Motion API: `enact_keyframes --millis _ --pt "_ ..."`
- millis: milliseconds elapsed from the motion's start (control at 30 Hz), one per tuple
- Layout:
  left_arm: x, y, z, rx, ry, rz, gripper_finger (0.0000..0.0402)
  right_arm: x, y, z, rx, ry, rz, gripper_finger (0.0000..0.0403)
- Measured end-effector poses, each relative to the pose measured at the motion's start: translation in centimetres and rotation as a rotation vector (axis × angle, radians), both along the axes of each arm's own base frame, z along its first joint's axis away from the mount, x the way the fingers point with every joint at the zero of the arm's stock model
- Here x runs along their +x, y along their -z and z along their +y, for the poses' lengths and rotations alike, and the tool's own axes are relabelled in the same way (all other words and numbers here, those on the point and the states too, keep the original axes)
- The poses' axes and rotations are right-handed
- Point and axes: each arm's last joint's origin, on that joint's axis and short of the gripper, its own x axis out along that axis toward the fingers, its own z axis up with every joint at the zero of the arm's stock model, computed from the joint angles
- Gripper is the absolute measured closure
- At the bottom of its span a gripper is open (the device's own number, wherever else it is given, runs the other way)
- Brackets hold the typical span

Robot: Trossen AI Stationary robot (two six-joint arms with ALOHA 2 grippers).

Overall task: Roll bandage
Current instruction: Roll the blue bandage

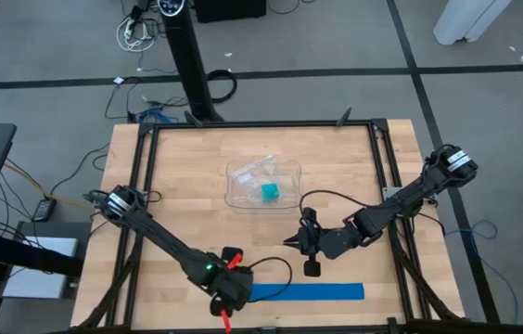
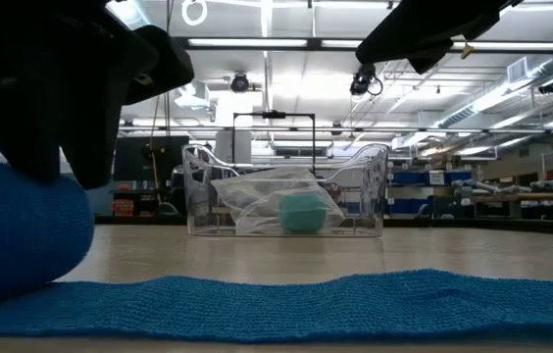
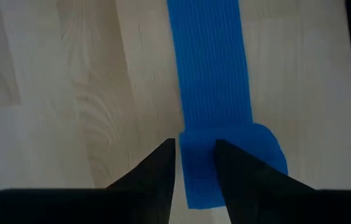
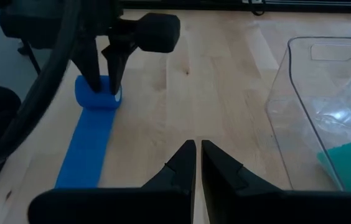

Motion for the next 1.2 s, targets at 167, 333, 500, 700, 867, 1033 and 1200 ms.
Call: enact_keyframes --millis 167,333,500,700,867,1033,1200 --pt "0.8 0.9 0.3 -0.043 -0.001 -0.082 0.028 0.0 0.0 0.0 -0.003 0.0 0.005 0.038" --pt "1.4 1.1 0.8 -0.034 -0.004 -0.132 0.028 0.0 0.1 0.0 -0.008 0.007 0.005 0.038" --pt "1.8 1.0 1.0 -0.043 -0.002 -0.152 0.028 -0.1 0.1 -0.1 -0.008 0.008 0.008 0.038" --pt "2.1 -2.3 0.8 -0.065 -0.007 -0.216 0.028 0.0 0.1 -0.1 -0.019 0.028 0.001 0.038" --pt "1.5 -4.0 1.2 -0.055 -0.051 -0.123 0.028 -0.1 0.1 0.0 -0.015 0.029 0.001 0.038" --pt "0.2 -3.4 1.7 -0.071 -0.125 0.035 0.028 -0.2 0.1 0.3 -0.013 0.017 0.0 0.038" --pt "-0.1 -2.4 1.4 -0.105 -0.118 0.049 0.028 -0.3 0.1 0.3 -0.014 0.015 -0.001 0.038"
